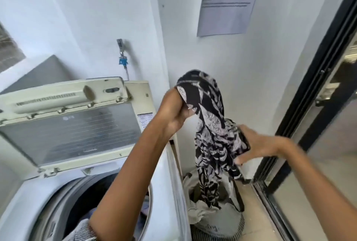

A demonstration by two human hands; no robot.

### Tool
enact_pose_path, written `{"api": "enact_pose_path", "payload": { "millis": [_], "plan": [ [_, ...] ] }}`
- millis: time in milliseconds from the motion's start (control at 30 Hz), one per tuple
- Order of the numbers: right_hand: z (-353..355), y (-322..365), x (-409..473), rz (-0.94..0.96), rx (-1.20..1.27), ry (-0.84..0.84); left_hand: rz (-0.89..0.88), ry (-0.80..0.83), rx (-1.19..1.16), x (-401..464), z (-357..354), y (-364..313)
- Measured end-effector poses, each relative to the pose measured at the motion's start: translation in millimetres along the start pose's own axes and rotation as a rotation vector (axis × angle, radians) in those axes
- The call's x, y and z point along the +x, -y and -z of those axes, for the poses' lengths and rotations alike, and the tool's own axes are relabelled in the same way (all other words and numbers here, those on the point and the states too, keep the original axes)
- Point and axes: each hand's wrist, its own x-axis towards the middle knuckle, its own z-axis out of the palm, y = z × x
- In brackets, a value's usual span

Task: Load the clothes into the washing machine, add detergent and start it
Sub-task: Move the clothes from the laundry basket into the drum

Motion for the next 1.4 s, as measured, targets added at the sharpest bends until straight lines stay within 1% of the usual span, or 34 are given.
{"api": "enact_pose_path", "payload": {
  "millis": [67, 133, 200, 300, 367, 433, 500, 567, 600, 667, 767, 833, 867, 900, 1000, 1100, 1133, 1200, 1267, 1333, 1400],
  "plan": [
    [-37, 20, 16, 0.119, 0.147, -0.013, -0.049, 0.042, -0.134, -19, 4, -27],
    [-64, 45, 27, 0.270, 0.429, -0.102, -0.126, 0.053, -0.213, -38, 16, -51],
    [-74, 73, 32, 0.349, 0.711, -0.168, -0.229, -0.013, -0.226, -56, 35, -73],
    [-62, 117, 29, 0.349, 0.962, -0.310, -0.380, -0.236, -0.167, -81, 80, -99],
    [-46, 150, 16, 0.423, 1.133, -0.349, -0.463, -0.464, 0.028, -102, 122, -106],
    [-30, 181, -3, 0.544, 1.214, -0.345, -0.421, -0.637, 0.250, -122, 165, -103],
    [-23, 211, -20, 0.613, 1.235, -0.294, -0.305, -0.715, 0.320, -141, 200, -93],
    [-23, 239, -31, 0.629, 1.253, -0.209, -0.257, -0.723, 0.364, -155, 222, -80],
    [-26, 254, -35, 0.625, 1.264, -0.154, -0.265, -0.717, 0.436, -163, 229, -74],
    [-35, 284, -42, 0.611, 1.293, -0.049, -0.260, -0.704, 0.678, -178, 239, -67],
    [-49, 322, -46, 0.590, 1.294, 0.015, -0.115, -0.568, 1.069, -201, 245, -67],
    [-60, 342, -46, 0.560, 1.270, 0.025, -0.037, -0.455, 1.264, -217, 242, -70],
    [-65, 351, -45, 0.541, 1.266, 0.025, -0.046, -0.419, 1.321, -225, 239, -72],
    [-70, 357, -44, 0.522, 1.268, 0.021, -0.091, -0.404, 1.337, -232, 234, -75],
    [-87, 372, -42, 0.482, 1.252, 0.013, -0.392, -0.399, 1.239, -245, 216, -76],
    [-105, 380, -42, 0.499, 1.178, 0.047, -0.615, -0.414, 1.296, -232, 204, -67],
    [-110, 381, -42, 0.520, 1.135, 0.085, -0.659, -0.451, 1.260, -227, 204, -64],
    [-116, 379, -42, 0.555, 1.010, 0.166, -0.735, -0.598, 1.093, -218, 214, -59],
    [-118, 375, -40, 0.596, 0.892, 0.175, -0.719, -0.737, 0.962, -212, 229, -59],
    [-116, 368, -37, 0.682, 0.828, 0.158, -0.632, -0.745, 0.814, -207, 242, -58],
    [-112, 357, -32, 0.776, 0.726, 0.165, -0.588, -0.729, 0.650, -204, 247, -57]
  ]
}}
